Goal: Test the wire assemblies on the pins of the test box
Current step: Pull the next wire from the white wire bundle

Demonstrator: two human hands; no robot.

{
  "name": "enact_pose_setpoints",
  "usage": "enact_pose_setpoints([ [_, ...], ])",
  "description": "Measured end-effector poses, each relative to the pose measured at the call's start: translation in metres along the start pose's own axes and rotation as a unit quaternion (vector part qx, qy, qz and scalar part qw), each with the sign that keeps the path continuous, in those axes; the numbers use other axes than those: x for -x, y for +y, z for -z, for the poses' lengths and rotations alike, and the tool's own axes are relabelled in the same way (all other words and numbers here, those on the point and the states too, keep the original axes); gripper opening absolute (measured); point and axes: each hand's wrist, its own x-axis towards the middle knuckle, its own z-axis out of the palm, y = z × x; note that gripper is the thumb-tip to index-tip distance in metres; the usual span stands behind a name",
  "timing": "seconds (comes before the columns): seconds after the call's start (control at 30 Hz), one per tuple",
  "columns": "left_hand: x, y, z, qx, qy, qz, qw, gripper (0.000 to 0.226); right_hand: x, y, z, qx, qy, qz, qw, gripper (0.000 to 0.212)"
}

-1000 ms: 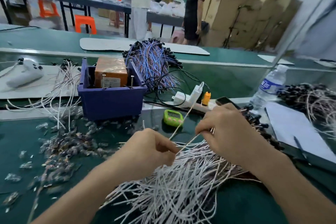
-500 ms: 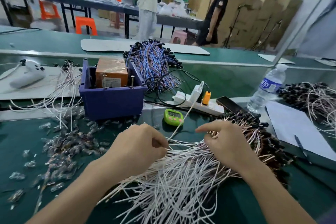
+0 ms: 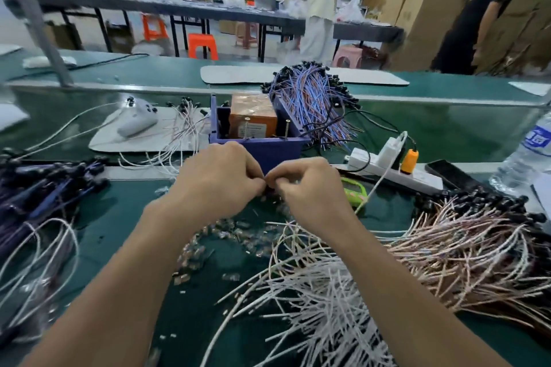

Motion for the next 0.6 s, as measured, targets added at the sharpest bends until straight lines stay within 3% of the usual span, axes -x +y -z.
enact_pose_setpoints([
  [0.17,0.017,-0.01,0.019,0.013,0.03,0.052,0.998,0.029,-0.017,-0.022,-0.024,0.019,-0.002,0.023,1.0,0.025],
  [0.23,0.03,-0.015,0.023,0.012,0.056,0.072,0.996,0.025,-0.023,-0.034,-0.03,0.022,-0.028,0.041,0.999,0.029],
  [0.47,0.083,-0.095,0.041,-0.069,0.119,0.205,0.969,0.016,-0.032,-0.095,-0.092,0.035,-0.192,0.112,0.974,0.025],
  [0.6,0.118,-0.148,0.047,-0.118,0.167,0.286,0.936,0.017,-0.034,-0.121,-0.145,0.12,-0.312,0.15,0.93,0.039],
])
